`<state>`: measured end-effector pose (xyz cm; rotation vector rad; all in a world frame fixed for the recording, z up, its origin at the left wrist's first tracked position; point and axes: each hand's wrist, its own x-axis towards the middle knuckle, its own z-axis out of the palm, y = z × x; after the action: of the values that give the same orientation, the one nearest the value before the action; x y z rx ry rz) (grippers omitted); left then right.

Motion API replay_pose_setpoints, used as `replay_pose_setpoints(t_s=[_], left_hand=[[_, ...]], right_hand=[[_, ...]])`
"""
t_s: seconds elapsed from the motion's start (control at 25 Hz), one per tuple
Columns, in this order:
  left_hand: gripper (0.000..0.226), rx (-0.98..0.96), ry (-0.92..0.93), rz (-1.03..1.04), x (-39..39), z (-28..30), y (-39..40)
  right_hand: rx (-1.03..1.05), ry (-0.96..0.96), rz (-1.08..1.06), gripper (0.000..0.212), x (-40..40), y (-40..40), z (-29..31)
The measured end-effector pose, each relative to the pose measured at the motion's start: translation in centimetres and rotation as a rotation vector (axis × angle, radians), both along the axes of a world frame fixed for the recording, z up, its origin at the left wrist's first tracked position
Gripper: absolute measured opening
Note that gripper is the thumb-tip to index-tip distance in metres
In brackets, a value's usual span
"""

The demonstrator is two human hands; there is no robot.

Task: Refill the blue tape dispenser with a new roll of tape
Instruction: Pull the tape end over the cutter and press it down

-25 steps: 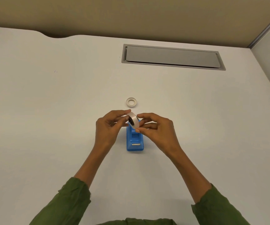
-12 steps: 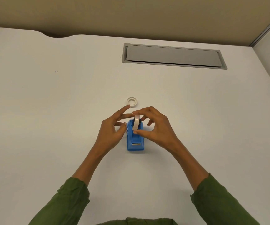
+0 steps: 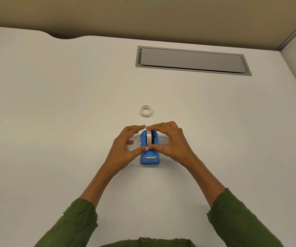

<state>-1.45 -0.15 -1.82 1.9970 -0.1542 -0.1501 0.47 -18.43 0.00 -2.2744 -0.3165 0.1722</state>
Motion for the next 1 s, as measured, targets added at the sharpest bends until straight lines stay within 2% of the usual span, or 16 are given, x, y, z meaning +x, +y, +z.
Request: replay_pose_setpoints(t_s=[0.36, 0.48, 0.6, 0.68, 0.8, 1.0], left_hand=[[0.056, -0.074, 0.06, -0.005, 0.3, 0.3, -0.2], [0.051, -0.107, 0.078, 0.023, 0.3, 0.0, -0.3], [0.053, -0.079, 0.071, 0.007, 0.2, -0.2, -0.5], [0.056, -0.068, 0.068, 0.015, 0.2, -0.4, -0.5], [0.056, -0.066, 0.062, 0.019, 0.3, -0.6, -0.6], [0.051, -0.076, 0.054, 0.0, 0.3, -0.5, -0.4]], right_hand=[[0.028, 0.001, 0.002, 0.051, 0.0, -0.2, -0.9], [0.026, 0.013, 0.023, 0.059, -0.1, -0.1, -0.8], [0.119, 0.039, 0.012, 0.068, -0.2, -0.6, -0.3], [0.164, 0.034, -0.013, 0.06, -0.2, -0.7, 0.1], [0.116, -0.03, 0.002, 0.044, 0.3, -0.5, 0.4], [0.082, -0.072, -0.001, 0.033, 0.5, -0.1, 0.7]])
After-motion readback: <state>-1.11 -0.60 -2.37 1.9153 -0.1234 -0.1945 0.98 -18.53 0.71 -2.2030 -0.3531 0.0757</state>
